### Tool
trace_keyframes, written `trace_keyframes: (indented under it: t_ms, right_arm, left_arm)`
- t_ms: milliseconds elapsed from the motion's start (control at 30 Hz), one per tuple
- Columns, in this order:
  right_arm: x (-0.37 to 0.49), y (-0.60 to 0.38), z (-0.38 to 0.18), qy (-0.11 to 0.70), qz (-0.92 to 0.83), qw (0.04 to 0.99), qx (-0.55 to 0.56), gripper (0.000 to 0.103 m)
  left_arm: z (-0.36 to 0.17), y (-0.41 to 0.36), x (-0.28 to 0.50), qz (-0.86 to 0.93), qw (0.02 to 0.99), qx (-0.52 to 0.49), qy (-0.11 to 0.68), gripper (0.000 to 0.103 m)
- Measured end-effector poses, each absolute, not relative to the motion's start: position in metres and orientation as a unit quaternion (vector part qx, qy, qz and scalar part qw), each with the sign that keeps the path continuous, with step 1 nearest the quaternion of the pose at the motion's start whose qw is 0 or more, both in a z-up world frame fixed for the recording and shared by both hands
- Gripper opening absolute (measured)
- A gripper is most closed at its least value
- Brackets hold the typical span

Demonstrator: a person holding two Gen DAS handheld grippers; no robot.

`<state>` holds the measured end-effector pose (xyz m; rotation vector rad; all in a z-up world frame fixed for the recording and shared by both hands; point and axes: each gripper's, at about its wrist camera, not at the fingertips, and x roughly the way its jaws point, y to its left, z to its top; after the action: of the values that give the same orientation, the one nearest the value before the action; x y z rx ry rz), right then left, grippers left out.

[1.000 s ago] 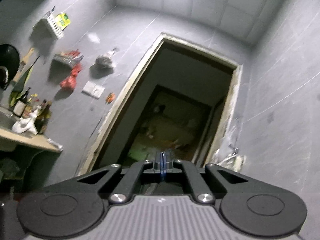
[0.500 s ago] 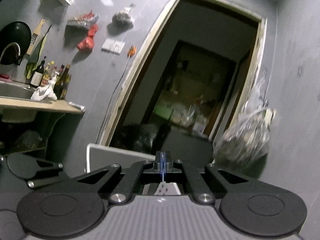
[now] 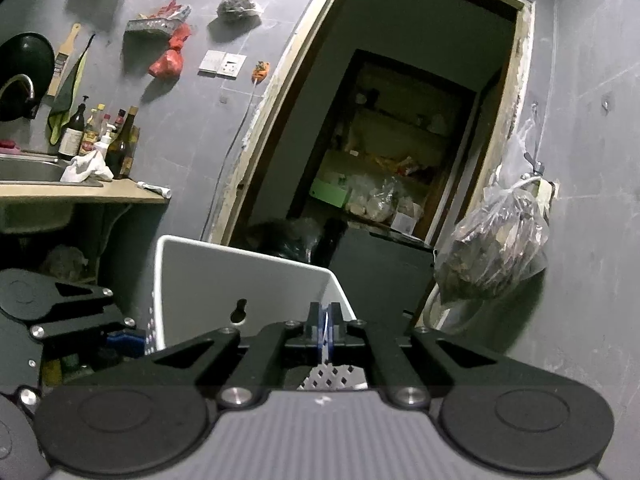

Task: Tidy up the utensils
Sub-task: 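Lower the spoon into the caddy and open the right gripper, then move the open right gripper back toward the utensil pile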

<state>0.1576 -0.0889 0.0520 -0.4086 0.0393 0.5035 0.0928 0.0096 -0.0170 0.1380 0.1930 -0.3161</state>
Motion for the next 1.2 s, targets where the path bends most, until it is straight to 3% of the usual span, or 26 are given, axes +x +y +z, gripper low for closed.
trace_keyframes:
  t_ms: [200,300,433,600,667,733,933,1200]
  right_arm:
    - [0.16,-0.093,0.052,0.022,0.244,0.95,-0.195,0.003]
    - [0.158,-0.097,0.053,0.015,0.237,0.953,-0.19,0.015]
    - [0.155,-0.115,0.057,0.004,0.223,0.961,-0.163,0.045]
    - [0.15,-0.141,0.061,-0.009,0.188,0.972,-0.142,0.071]
    - [0.148,-0.151,0.062,-0.016,0.174,0.976,-0.128,0.093]
    - [0.145,-0.163,0.061,-0.024,0.155,0.981,-0.115,0.1]
    - [0.148,-0.193,0.056,-0.006,0.107,0.991,-0.076,0.103]
    - [0.179,-0.246,0.038,0.099,0.08,0.99,0.063,0.103]
  left_arm:
    - [-0.017,0.009,0.092,-0.157,0.98,0.069,0.096,0.078]
    - [-0.017,0.009,0.093,-0.157,0.981,0.069,0.096,0.078]
    - [-0.017,0.009,0.093,-0.157,0.98,0.069,0.096,0.078]
    - [-0.017,0.009,0.093,-0.157,0.981,0.069,0.096,0.078]
    - [-0.017,0.009,0.092,-0.157,0.981,0.069,0.096,0.078]
    - [-0.017,0.009,0.093,-0.157,0.981,0.07,0.095,0.078]
    - [-0.018,0.009,0.093,-0.157,0.981,0.07,0.095,0.078]
    - [-0.017,0.01,0.092,-0.157,0.981,0.07,0.095,0.078]
